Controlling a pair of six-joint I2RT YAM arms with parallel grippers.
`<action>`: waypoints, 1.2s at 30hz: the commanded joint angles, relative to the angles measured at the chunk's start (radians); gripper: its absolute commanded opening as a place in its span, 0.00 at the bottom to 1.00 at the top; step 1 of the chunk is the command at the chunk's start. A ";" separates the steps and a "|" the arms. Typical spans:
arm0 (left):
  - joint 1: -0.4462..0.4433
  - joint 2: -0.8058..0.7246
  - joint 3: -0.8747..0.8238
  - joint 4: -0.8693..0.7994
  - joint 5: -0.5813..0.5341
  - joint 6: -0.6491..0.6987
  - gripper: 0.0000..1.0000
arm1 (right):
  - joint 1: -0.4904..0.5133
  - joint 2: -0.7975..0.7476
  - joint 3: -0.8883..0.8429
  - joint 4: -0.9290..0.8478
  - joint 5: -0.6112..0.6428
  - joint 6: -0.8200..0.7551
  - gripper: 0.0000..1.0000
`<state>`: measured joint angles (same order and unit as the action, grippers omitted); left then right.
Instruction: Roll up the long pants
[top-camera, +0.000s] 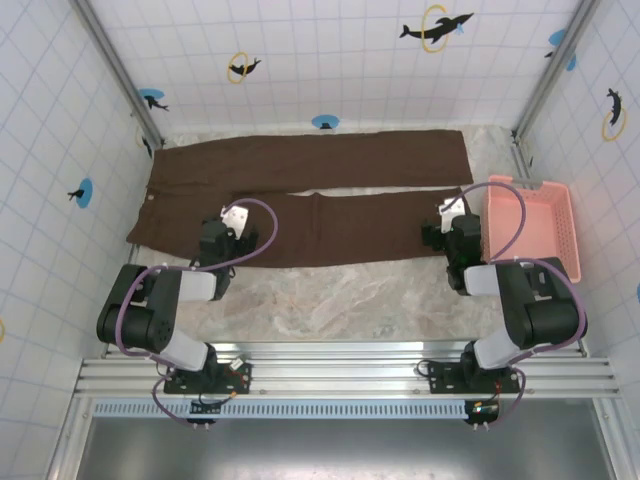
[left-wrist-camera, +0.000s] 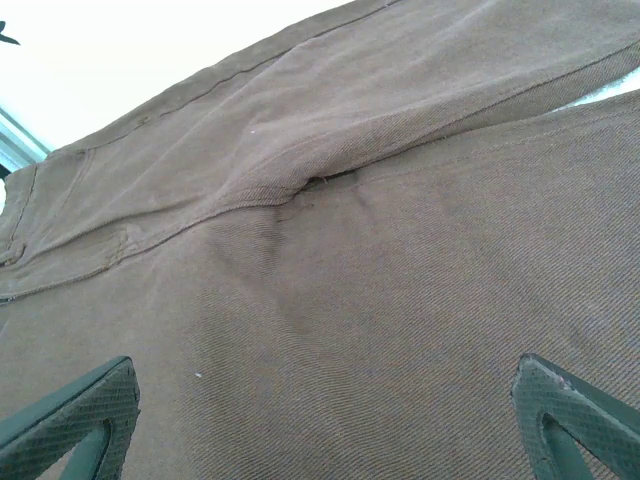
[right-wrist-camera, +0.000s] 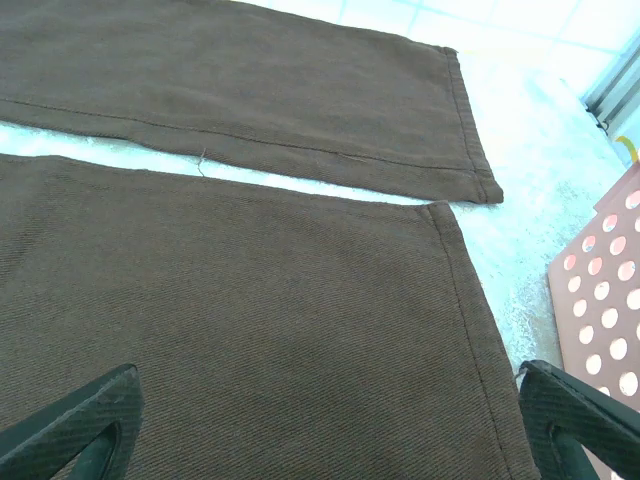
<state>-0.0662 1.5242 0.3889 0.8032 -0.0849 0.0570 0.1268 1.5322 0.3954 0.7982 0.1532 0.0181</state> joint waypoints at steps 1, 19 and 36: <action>0.001 -0.007 0.009 0.037 0.010 0.026 0.98 | -0.001 -0.012 0.011 0.023 0.005 -0.003 0.99; 0.002 -0.110 0.192 -0.378 -0.046 0.017 0.98 | 0.024 -0.125 0.330 -0.625 0.002 -0.043 0.99; -0.001 0.043 0.867 -1.534 -0.357 0.328 0.92 | 0.652 0.163 0.920 -1.666 0.012 -0.424 0.87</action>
<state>-0.0666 1.5219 1.1797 -0.4618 -0.4583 0.4728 0.7628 1.6886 1.3006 -0.7319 0.1955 -0.3862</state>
